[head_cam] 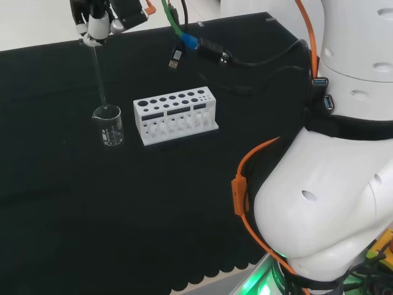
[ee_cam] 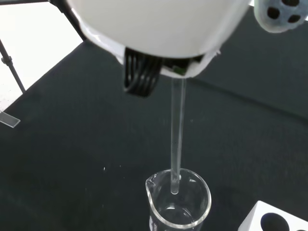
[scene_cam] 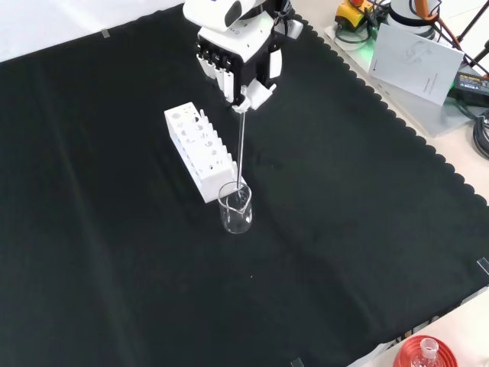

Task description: Stir in the beaker to the left of the white test tube rack with the glass rod.

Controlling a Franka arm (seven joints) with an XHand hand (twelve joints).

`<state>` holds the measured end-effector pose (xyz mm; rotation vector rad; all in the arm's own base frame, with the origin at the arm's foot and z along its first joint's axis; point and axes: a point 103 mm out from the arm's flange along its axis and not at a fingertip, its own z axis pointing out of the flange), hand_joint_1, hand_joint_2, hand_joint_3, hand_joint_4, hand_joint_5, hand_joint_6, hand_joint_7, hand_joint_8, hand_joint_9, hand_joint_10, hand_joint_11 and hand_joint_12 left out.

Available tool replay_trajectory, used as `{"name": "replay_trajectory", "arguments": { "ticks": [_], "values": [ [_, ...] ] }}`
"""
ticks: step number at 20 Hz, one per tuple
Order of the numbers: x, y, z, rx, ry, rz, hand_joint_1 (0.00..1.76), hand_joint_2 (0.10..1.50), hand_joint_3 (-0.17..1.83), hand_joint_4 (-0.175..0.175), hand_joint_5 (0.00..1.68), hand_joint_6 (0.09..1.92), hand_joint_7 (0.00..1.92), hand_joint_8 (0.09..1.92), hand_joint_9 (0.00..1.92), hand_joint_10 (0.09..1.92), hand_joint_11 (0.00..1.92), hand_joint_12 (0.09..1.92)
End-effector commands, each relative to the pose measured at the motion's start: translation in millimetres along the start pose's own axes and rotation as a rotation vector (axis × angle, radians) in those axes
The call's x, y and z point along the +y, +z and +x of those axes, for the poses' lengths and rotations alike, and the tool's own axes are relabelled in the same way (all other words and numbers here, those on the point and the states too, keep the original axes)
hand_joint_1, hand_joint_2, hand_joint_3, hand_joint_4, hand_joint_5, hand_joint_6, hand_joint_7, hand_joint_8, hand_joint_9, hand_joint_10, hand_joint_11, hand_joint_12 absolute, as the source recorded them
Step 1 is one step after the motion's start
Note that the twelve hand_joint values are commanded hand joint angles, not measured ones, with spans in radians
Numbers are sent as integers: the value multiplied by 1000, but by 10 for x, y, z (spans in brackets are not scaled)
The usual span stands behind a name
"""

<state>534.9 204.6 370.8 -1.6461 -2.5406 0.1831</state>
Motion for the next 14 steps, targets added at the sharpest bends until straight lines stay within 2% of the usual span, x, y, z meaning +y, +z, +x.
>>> {"name": "replay_trajectory", "arguments": {
  "ticks": [1,14],
  "values": [
    [-3,43,-45,2,-3,7,1344,459,933,-175,1291,629,1561,426,1817,87,1692,387],
    [90,401,-145,31,-22,59,1344,457,933,-175,1292,628,1564,419,1819,87,1694,385]
  ]
}}
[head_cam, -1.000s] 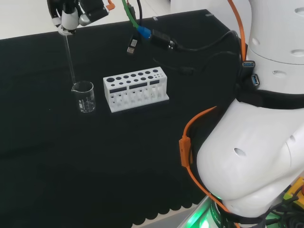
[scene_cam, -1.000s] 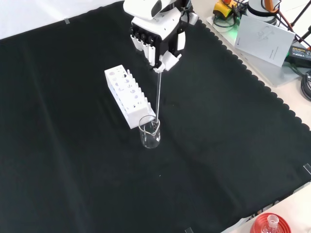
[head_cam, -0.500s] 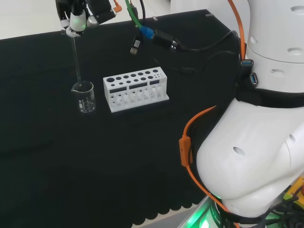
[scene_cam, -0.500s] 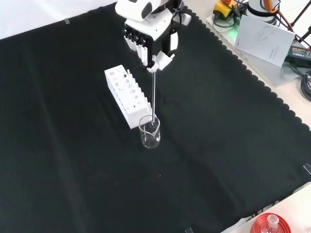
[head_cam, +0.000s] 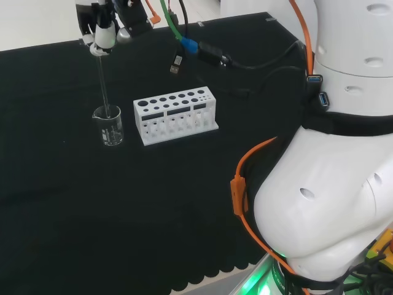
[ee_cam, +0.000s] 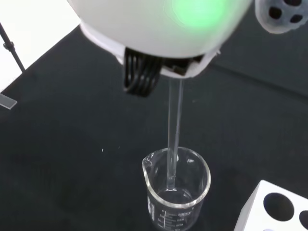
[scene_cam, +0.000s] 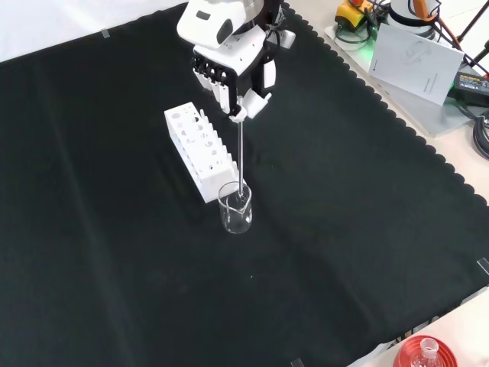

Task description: Stir in the beaker to the left of the white test tube rack with the glass rod.

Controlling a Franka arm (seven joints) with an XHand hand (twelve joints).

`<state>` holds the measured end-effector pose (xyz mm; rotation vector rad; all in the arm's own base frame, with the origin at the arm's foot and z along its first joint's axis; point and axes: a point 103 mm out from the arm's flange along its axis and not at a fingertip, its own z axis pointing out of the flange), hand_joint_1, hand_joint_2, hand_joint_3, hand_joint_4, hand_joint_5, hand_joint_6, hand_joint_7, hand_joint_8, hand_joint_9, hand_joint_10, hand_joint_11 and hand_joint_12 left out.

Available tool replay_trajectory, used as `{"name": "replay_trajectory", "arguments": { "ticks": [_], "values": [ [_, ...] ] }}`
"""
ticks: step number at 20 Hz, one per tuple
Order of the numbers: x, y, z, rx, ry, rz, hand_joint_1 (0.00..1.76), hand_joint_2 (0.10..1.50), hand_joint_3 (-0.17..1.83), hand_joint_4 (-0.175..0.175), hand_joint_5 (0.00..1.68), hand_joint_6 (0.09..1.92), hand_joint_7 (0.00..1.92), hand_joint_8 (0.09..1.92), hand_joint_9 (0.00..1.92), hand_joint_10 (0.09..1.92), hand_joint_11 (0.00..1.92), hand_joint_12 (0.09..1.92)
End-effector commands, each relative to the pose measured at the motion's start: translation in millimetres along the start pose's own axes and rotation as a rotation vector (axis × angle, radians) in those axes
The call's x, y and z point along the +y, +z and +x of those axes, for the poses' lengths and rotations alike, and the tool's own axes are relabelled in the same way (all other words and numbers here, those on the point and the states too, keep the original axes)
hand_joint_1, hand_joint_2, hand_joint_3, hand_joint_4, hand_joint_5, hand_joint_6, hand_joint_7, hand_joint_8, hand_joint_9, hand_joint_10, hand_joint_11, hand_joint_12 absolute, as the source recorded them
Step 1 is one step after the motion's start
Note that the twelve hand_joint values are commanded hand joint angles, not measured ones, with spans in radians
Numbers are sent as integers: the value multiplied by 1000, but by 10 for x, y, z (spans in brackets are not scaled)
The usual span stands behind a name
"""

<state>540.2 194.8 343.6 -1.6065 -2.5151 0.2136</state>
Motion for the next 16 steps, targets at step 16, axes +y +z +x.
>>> {"name": "replay_trajectory", "arguments": {
  "ticks": [16],
  "values": [
    [361,323,140,4,-50,37,1344,456,934,-175,1295,624,1567,413,1820,87,1695,382]
  ]
}}
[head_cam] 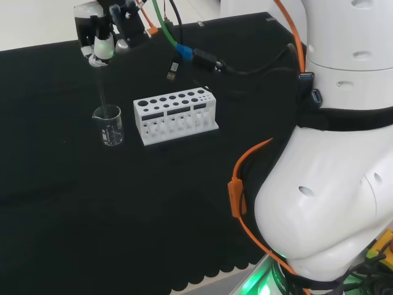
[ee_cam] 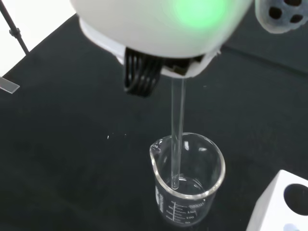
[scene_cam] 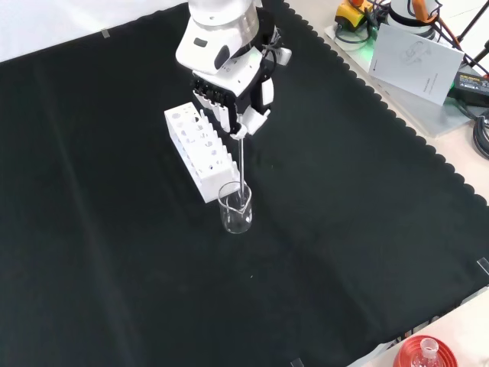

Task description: Stir in the beaker to the left of the white test tube rack with the glass rod.

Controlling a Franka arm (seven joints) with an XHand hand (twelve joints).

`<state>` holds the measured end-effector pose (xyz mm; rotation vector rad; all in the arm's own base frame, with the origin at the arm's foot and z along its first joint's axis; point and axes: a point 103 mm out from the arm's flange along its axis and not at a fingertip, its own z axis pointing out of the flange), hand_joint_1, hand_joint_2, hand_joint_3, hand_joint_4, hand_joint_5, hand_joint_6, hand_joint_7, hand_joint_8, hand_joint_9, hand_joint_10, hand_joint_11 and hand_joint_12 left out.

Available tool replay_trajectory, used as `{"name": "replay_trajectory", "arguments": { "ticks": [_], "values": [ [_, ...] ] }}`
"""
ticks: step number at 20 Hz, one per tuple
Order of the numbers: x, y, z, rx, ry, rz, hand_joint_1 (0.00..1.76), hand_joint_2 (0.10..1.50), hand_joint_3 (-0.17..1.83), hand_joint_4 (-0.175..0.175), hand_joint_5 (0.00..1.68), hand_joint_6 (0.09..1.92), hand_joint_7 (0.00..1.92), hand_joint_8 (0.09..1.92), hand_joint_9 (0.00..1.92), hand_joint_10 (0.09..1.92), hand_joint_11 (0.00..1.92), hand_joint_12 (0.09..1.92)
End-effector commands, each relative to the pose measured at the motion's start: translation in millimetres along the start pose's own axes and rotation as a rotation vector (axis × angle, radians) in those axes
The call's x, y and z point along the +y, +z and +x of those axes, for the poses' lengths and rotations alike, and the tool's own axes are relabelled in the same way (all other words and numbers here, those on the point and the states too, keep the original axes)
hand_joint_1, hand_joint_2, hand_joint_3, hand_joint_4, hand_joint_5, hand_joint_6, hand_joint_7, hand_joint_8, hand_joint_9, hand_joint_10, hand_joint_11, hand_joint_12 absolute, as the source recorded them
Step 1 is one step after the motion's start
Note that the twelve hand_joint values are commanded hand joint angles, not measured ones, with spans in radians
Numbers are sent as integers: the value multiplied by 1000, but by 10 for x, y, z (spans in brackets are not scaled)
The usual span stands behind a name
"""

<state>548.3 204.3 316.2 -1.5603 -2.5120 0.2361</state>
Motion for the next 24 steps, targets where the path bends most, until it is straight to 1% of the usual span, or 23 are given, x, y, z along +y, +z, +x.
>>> {"name": "replay_trajectory", "arguments": {
  "ticks": [1,7,11,15,20,24],
  "values": [
    [233,75,85,-4,-24,9,1344,456,934,-175,1295,623,1567,413,1820,87,1695,382],
    [445,194,9,10,-41,18,1344,457,933,-175,1295,622,1567,412,1821,87,1696,381],
    [505,290,-133,23,-36,28,1344,457,932,-175,1296,621,1568,411,1822,87,1696,380],
    [445,328,-384,32,-10,28,1344,457,932,-175,1296,619,1568,410,1822,87,1696,379],
    [282,304,-706,39,35,21,1344,458,931,-175,1296,619,1568,409,1822,87,1696,378],
    [129,262,-857,37,58,15,1344,458,930,-175,1296,618,1569,408,1823,87,1696,378]
  ]
}}
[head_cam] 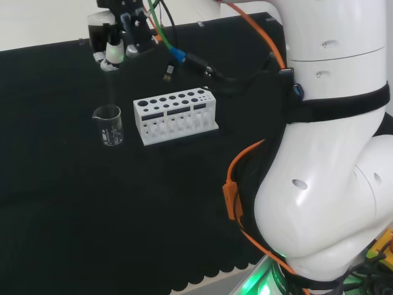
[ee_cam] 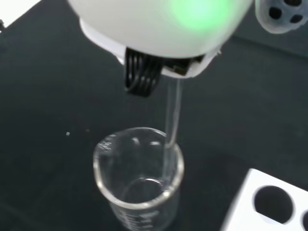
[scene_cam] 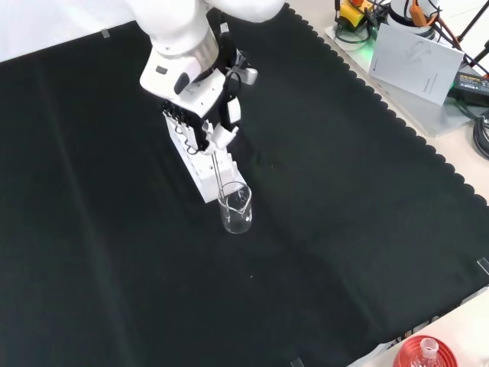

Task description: Stir in the beaker to the left of the white test tube rack with the glass rod.

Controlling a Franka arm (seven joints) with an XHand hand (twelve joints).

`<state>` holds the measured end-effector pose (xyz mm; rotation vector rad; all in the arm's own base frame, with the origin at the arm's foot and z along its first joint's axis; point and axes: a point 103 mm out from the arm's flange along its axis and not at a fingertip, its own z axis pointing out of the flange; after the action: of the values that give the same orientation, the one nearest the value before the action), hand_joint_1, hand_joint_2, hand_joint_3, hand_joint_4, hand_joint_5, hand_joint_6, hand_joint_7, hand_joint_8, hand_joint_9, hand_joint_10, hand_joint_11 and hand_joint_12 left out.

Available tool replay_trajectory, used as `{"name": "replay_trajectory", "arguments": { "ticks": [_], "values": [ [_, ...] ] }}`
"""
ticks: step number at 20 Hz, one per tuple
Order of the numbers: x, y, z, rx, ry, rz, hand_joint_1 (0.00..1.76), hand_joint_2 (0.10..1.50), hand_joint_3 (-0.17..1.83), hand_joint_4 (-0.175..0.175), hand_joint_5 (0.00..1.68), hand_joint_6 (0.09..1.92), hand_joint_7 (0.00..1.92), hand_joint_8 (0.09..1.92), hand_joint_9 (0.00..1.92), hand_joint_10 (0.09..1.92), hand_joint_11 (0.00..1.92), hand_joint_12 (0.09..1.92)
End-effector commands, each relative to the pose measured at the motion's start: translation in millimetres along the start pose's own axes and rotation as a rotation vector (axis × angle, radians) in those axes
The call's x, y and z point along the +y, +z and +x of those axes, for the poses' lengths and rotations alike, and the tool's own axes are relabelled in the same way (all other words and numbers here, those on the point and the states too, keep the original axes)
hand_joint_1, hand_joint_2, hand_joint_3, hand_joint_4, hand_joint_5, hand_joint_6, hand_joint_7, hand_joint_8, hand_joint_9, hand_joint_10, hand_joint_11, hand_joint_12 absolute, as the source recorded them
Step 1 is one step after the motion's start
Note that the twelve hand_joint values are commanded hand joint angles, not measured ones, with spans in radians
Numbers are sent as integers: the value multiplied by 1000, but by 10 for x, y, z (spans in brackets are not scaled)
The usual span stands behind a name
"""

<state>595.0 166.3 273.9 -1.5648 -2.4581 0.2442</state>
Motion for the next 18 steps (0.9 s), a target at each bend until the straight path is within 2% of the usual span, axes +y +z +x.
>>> {"name": "replay_trajectory", "arguments": {
  "ticks": [1,6,18],
  "values": [
    [-243,-75,-305,3,41,-16,1344,458,930,-175,1296,617,1569,407,1823,87,1696,377],
    [-381,-98,-206,-14,36,-16,1344,458,929,-175,1297,616,1569,407,1823,87,1696,377],
    [-320,-74,510,-52,-25,-6,1344,458,929,-175,1299,613,1569,405,1825,87,1696,375]
  ]
}}
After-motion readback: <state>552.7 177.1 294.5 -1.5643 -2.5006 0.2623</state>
